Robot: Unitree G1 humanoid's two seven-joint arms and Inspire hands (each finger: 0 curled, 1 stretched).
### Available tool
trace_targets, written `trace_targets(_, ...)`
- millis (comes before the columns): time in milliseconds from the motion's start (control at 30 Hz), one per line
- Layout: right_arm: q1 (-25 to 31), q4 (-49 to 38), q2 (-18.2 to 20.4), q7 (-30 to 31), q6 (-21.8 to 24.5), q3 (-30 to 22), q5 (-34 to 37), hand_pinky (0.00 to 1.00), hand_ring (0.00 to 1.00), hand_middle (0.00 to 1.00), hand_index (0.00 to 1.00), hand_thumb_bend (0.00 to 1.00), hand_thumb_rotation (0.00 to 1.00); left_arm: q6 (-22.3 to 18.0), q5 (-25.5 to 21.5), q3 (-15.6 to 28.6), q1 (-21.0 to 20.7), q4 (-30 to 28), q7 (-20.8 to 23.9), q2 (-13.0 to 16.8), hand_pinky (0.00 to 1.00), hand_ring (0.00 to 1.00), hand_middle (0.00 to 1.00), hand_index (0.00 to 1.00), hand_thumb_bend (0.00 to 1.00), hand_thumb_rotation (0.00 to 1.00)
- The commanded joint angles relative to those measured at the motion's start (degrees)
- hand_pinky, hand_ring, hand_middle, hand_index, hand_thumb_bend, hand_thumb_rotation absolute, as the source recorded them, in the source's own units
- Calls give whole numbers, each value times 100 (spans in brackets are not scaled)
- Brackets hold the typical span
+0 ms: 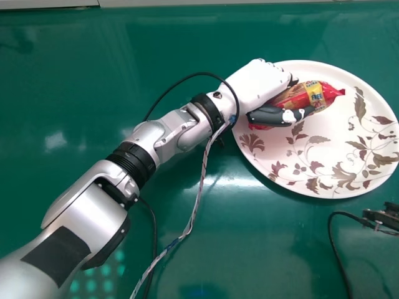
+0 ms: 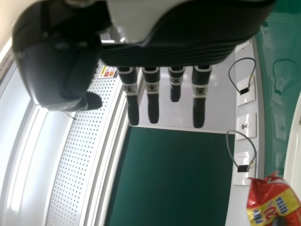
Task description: Pick up biscuit and place it in the plate
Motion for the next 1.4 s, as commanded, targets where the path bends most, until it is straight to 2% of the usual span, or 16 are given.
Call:
trace_targets(0, -13, 24, 41, -30, -31, 20, 18, 71, 84, 86, 82, 49, 48, -44, 8, -83, -96, -99, 165, 20, 30, 41, 46, 52, 49, 0)
trace_targets(67, -27, 26, 61, -54, -9, 37, 13, 72, 84, 86, 82, 49, 48, -30, -28, -65, -91, -153, 98, 40, 39, 52, 58, 50, 49, 5)
trace_targets(100, -31, 18, 67, -77, 21, 48, -17, 73, 84, 86, 82, 50, 48, -20, -55, -51, -85, -187, 53, 45, 46, 61, 68, 69, 59, 27)
trace_targets(133, -31, 13, 63, -90, 40, 56, -49, 73, 84, 86, 82, 50, 48, -31, -79, -35, -73, -218, 48, 50, 52, 68, 76, 80, 68, 40)
trace_targets(200, -30, 11, 44, -123, 68, 69, -135, 73, 84, 86, 82, 51, 50, -47, -94, -23, -52, -261, 85, 58, 59, 80, 88, 94, 82, 56)
trace_targets(267, -33, 28, 31, -128, 51, 78, -178, 72, 84, 85, 82, 50, 52, -37, -101, -25, -39, -305, 83, 72, 64, 85, 94, 99, 87, 65)
trace_targets(367, -30, 20, 39, -141, 60, 89, -245, 71, 83, 84, 81, 51, 52, -44, -155, -12, -22, -350, 43, 86, 69, 88, 97, 100, 89, 70)
trace_targets(500, -29, 4, 60, -155, 83, 109, -284, 71, 83, 84, 81, 51, 52, -14, -180, -30, -1, -404, 57, 108, 74, 92, 99, 100, 91, 73)
trace_targets(733, -8, -37, 57, -149, 134, 125, -290, 72, 83, 84, 81, 50, 52, 69, -163, -44, 86, -593, 151, 166, 77, 94, 100, 100, 91, 75)
trace_targets(900, 21, -68, 50, -140, 152, 122, -310, 75, 84, 85, 81, 49, 52, 82, -158, -6, 200, -901, 221, 343, 74, 93, 98, 100, 90, 75)
trace_targets(1000, 40, -76, 49, -145, 145, 128, -354, 75, 84, 85, 81, 48, 52, 3, -235, 102, 375, -1231, 326, 517, 71, 89, 94, 98, 87, 71)
trace_targets(1033, 42, -76, 53, -147, 142, 132, -356, 76, 84, 85, 82, 48, 52, -53, -263, 151, 438, -1349, 374, 587, 68, 86, 91, 95, 85, 69)
trace_targets(1100, 44, -66, 60, -150, 133, 143, -360, 75, 84, 85, 81, 47, 51, -151, -353, 274, 586, -1603, 418, 738, 59, 76, 80, 86, 74, 63)
trace_targets(1133, 44, -58, 63, -141, 137, 148, -331, 75, 84, 85, 82, 46, 50, -209, -414, 342, 666, -1715, 431, 812, 53, 69, 73, 79, 65, 56)
trace_targets(1233, 18, 19, 51, -101, 85, 157, -266, 77, 86, 86, 83, 44, 49, -352, -690, 582, 940, -2034, 347, 1012, 45, 59, 63, 69, 43, 41)
trace_targets(1367, -56, 234, -13, 47, -132, 169, -164, 81, 88, 89, 87, 36, 45, -305, -1272, 980, 1431, -2675, -179, 1242, 43, 55, 60, 62, 35, 30)
